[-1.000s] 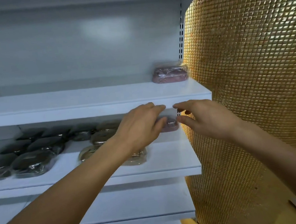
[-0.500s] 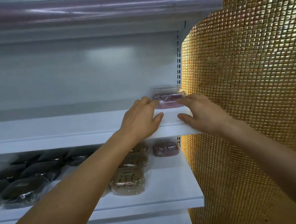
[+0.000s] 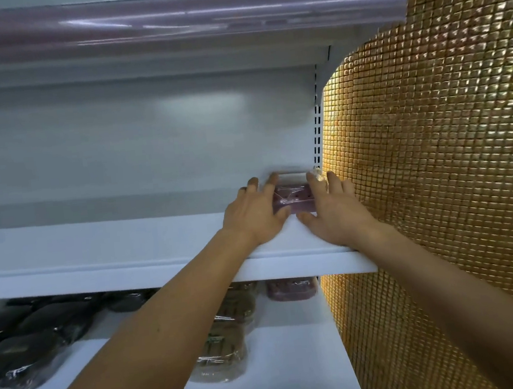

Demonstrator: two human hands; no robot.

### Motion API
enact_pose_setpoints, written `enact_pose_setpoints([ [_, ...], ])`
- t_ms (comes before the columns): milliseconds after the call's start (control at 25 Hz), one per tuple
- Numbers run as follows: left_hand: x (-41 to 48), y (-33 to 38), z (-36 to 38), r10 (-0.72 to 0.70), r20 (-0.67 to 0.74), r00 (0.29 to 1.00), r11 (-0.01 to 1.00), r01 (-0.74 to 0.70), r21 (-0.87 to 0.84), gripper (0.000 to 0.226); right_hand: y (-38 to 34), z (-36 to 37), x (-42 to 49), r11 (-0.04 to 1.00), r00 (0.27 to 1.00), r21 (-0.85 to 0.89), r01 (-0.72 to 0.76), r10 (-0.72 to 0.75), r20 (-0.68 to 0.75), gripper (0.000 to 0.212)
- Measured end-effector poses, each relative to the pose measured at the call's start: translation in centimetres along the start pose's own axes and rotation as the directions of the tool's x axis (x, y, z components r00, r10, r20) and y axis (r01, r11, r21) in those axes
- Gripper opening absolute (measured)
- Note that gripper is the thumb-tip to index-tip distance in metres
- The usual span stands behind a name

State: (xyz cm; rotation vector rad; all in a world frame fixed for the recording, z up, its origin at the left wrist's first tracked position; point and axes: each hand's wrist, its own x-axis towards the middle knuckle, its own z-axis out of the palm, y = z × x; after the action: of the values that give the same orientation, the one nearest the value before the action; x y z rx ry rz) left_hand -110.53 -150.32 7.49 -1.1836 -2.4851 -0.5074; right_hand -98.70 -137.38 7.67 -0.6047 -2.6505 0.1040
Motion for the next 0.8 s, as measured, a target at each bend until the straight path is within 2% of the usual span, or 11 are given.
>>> enact_pose_setpoints([
  [80, 0.4, -0.4, 0.4, -0.010, 0.008, 1.000, 0.999, 0.010, -0.038, 0.075, 0.3, 0.4, 0.3, 0.999, 1.000, 0.050, -0.006, 0.005, 0.010, 0.082],
  [240, 0.4, -0.5, 0.7, 0.010, -0.057, 0.998, 0.992, -0.017, -0.126, 0.075, 0.4, 0.8, 0.2, 0.994, 0.994, 0.100, 0.040, -0.030, -0.107, 0.078],
  [320, 0.1, -0.2, 0.5, 0.004, -0.062, 0.998, 0.986, -0.014, -0.168, 0.074, 0.3, 0.7, 0.1, 0.994, 0.992, 0.104, 0.041, -0.028, -0.122, 0.080],
  [560, -1.3, 0.0, -0.6, 0.035, -0.061, 0.998, 0.973, -0.048, -0.226, 0.066, -0.3, 0.1, -0.6, 0.987, 0.995, 0.152, 0.051, -0.036, -0.096, 0.078],
  [680, -2.6, -0.1, -1.2, 0.030, -0.057, 0.998, 0.977, -0.042, -0.209, 0.071, -0.7, -0.6, -1.4, 0.981, 0.997, 0.180, 0.074, -0.066, -0.046, 0.073],
  [800, -4.0, -0.3, -1.9, 0.030, -0.060, 0.998, 0.975, -0.043, -0.218, 0.079, -0.9, -1.6, -2.7, 0.986, 0.995, 0.133, 0.101, -0.098, -0.031, 0.075],
])
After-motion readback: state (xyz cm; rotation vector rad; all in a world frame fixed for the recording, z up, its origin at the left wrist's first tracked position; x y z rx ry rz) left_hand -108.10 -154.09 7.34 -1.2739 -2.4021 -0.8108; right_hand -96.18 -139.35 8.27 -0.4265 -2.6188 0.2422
